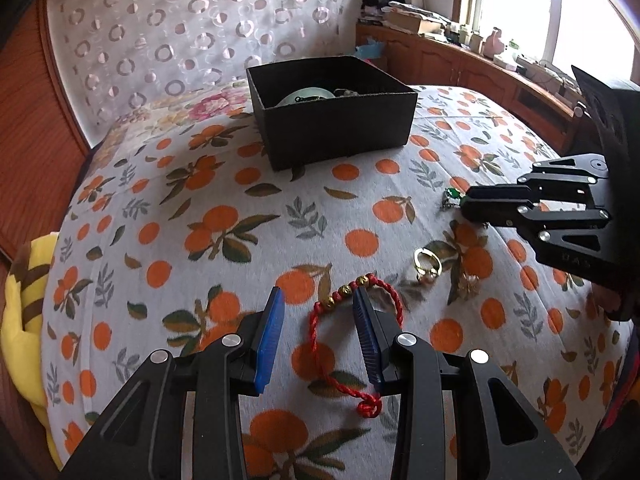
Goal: Organize jewelry
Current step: 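Grasp the red string bracelet with the left gripper while the right gripper grasps the green pendant, then lower the bracelet and pendant into the black box and open both grippers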
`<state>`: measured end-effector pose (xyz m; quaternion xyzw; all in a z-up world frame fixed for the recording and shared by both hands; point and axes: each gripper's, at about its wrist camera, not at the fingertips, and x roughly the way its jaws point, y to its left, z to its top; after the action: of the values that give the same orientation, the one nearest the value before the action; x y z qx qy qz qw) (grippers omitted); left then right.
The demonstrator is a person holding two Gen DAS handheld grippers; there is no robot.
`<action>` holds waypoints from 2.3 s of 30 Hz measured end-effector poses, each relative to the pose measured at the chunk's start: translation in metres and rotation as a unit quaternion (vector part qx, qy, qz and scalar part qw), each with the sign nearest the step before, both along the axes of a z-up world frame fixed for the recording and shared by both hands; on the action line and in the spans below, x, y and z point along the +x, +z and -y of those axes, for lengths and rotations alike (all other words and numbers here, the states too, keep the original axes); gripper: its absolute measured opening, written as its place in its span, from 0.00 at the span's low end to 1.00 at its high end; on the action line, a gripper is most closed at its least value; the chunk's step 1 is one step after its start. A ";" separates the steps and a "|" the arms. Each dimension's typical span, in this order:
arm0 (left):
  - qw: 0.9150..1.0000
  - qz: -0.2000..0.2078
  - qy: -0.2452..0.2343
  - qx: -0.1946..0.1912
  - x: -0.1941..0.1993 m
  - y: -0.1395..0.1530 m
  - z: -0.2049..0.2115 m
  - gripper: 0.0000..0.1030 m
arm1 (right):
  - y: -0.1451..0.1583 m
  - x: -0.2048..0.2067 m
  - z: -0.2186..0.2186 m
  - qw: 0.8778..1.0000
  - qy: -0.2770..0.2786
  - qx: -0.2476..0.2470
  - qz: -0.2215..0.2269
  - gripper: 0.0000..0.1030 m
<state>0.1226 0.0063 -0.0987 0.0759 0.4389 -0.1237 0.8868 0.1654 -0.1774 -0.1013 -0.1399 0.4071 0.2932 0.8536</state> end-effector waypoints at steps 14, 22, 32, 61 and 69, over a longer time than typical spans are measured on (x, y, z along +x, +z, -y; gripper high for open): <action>1.000 0.016 -0.025 -0.001 -0.008 0.001 0.015 0.07 | 0.000 0.000 0.000 1.000 0.008 0.002 -0.005 0.12; 0.997 0.066 -0.003 -0.026 -0.016 0.041 0.006 0.07 | 0.033 -0.005 0.003 0.999 0.006 0.034 0.027 0.12; 0.995 0.091 0.017 -0.044 -0.002 0.065 -0.003 0.07 | 0.076 -0.002 0.003 0.996 0.018 0.047 0.071 0.12; 0.991 0.119 0.038 -0.045 0.077 0.092 0.006 0.07 | 0.131 0.083 -0.025 0.992 -0.013 0.049 0.116 0.12; 0.993 0.103 0.039 -0.037 0.103 0.081 0.013 0.07 | 0.122 0.101 -0.022 0.995 -0.026 0.047 0.090 0.13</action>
<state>0.2252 -0.0067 -0.0176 0.0382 0.3426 -0.0966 0.9337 0.2665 -0.1555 0.0206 -0.1153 0.3180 0.2758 0.8997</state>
